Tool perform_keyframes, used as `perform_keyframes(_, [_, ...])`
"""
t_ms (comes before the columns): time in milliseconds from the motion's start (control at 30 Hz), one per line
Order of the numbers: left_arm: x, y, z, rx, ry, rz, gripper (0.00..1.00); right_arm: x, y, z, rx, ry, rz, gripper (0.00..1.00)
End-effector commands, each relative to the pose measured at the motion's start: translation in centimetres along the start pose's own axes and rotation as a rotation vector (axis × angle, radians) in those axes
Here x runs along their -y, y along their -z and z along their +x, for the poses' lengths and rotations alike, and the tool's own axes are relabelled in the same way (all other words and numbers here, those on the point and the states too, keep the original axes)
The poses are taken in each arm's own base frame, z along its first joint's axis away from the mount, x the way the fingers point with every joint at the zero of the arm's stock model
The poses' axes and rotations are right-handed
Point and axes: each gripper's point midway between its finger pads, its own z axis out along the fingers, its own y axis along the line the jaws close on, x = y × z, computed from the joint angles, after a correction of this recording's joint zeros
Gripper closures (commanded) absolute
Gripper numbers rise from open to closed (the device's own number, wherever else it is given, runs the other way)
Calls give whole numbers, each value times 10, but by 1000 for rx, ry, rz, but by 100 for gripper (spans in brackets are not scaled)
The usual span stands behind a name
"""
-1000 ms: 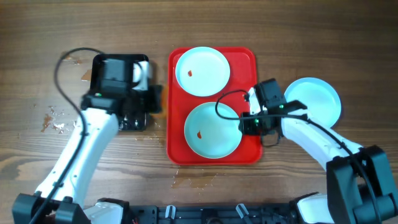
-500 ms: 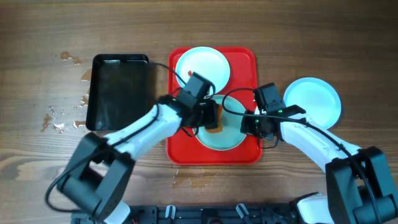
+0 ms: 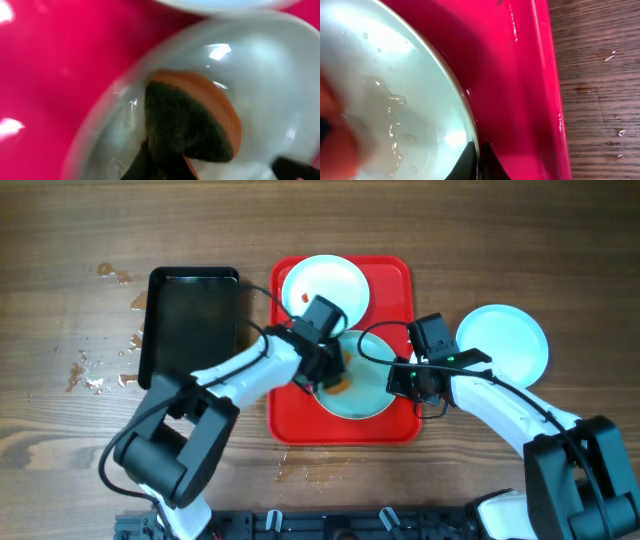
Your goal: Clean dirty plates on tray and stack at the side
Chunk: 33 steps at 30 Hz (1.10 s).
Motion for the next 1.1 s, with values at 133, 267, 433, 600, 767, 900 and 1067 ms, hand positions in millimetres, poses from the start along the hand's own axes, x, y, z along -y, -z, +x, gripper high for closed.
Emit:
perform_keyframes(133, [-87, 8, -37, 143, -176, -409, 96, 10, 0, 2, 2, -35, 50, 96])
perform_keyframes(267, [-65, 48, -54, 252, -140, -327, 96, 17, 0, 5, -6, -40, 84, 96])
perform_keyframes(433, [-63, 106, -65, 346, -94, -268, 96, 19, 1, 7, -9, -40, 95, 96])
perform_keyframes(600, [-86, 168, -72, 435, -1, -238, 96, 19, 5, -5, 29, 80, 119, 96])
perform_keyframes(767, [-71, 171, -64, 367, -118, -103, 96, 17, 6, -9, 38, 102, 114, 96])
perform_keyframes(900, [-137, 189, -82, 435, 28, -325, 96, 14, 21, -24, 89, 203, 147, 96])
perform_keyframes(1067, [-214, 206, -102, 464, 249, -397, 96, -8, 93, -59, 381, 368, 268, 96])
